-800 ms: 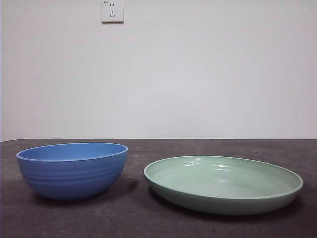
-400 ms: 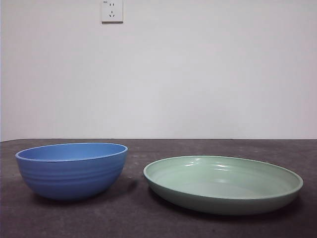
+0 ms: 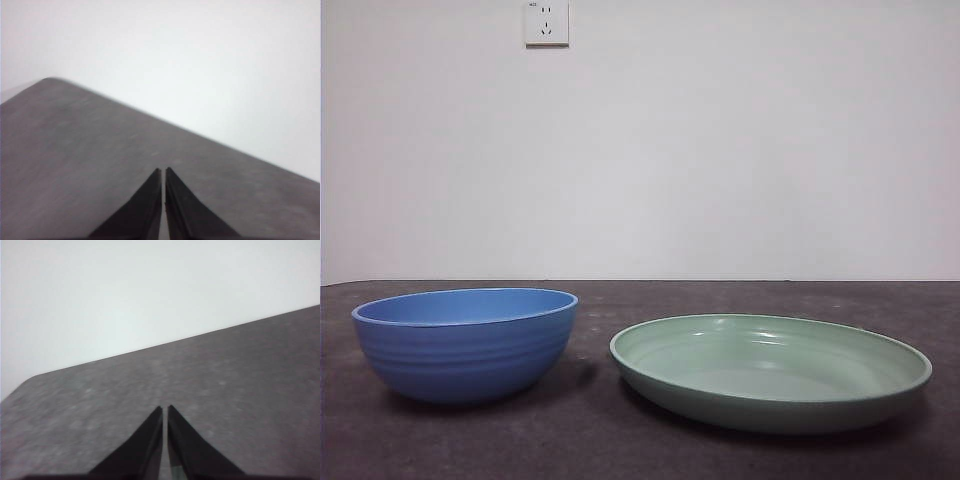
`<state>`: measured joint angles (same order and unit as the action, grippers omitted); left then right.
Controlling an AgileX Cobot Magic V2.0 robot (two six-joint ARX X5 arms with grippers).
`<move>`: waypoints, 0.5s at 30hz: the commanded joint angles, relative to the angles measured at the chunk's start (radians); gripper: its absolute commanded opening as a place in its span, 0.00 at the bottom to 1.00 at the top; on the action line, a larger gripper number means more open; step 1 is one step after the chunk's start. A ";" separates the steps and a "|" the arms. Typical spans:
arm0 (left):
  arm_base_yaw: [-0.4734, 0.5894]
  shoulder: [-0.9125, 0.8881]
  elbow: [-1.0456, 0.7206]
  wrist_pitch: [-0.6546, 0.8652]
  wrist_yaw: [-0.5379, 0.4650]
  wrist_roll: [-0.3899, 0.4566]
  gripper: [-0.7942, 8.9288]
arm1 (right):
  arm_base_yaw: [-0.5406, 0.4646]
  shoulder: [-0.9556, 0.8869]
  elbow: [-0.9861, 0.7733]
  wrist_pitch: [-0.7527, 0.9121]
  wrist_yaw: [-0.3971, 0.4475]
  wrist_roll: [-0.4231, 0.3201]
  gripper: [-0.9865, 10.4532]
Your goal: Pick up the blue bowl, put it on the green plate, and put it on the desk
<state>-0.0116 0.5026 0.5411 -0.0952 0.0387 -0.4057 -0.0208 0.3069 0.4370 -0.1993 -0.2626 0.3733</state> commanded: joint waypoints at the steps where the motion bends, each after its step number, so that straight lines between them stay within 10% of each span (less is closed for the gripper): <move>1: -0.003 0.109 0.141 -0.004 0.096 0.005 0.10 | 0.000 0.090 0.103 -0.036 -0.055 -0.016 0.10; 15: -0.101 0.449 0.606 -0.295 0.473 0.042 0.10 | 0.049 0.483 0.531 -0.307 -0.446 -0.059 0.10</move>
<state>-0.1078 0.9379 1.1172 -0.3805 0.4824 -0.3904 0.0223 0.7742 0.9409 -0.4919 -0.6964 0.3447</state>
